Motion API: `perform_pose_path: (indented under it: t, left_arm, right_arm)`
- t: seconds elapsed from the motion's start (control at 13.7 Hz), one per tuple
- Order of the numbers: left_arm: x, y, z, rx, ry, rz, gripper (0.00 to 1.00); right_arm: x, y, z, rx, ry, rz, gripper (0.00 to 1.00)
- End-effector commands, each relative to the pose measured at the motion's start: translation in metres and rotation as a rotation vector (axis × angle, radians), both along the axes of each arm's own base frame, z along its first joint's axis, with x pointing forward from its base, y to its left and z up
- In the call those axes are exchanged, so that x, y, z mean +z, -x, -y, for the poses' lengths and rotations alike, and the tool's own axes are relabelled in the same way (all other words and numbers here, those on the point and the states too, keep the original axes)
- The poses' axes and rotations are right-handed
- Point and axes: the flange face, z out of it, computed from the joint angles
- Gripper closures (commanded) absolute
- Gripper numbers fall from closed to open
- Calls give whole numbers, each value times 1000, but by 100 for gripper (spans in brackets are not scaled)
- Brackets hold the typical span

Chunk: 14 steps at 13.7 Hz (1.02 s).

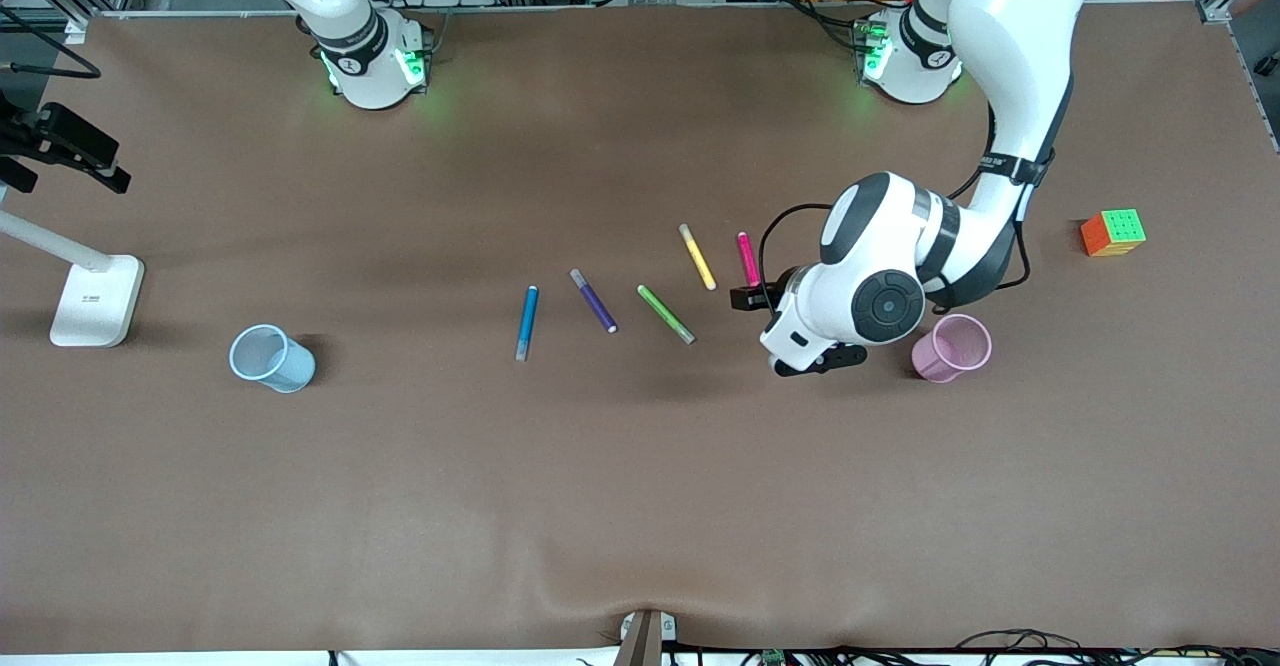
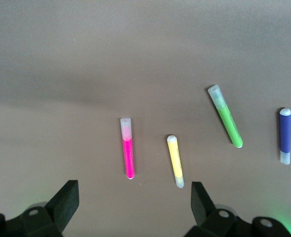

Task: Place pink and blue markers in matching cups
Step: 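Lower the open left gripper over the pink marker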

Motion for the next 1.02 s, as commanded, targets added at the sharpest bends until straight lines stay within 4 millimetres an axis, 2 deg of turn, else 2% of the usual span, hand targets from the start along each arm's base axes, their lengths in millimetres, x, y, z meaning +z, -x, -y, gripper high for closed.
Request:
perform_pose_path:
  t: [0.0,0.29,0.44,0.73,0.8,0.95]
  left_arm:
    - [-3,-1,4,21,10,-2,0]
    - [-10,0,8,21,12,-4,0]
    - [-2,-4,4,30,19,7,0]
    - [1,-6,2,32,20,14,0]
    - [0,-3,7,24,19,14,0]
    - [-14,7,17,4,11,-11,0]
  right_arm:
    - [5,0,0,-12,-12,7,0]
    - [5,-1,0,-12,-12,7,0]
    - [4,0,1,-14,-12,3,0]
    - [5,-1,-2,-8,-14,10,0]
    - [4,-2,-5,-3,-15,9,0]
    - [5,-5,-23,32,-15,27,0]
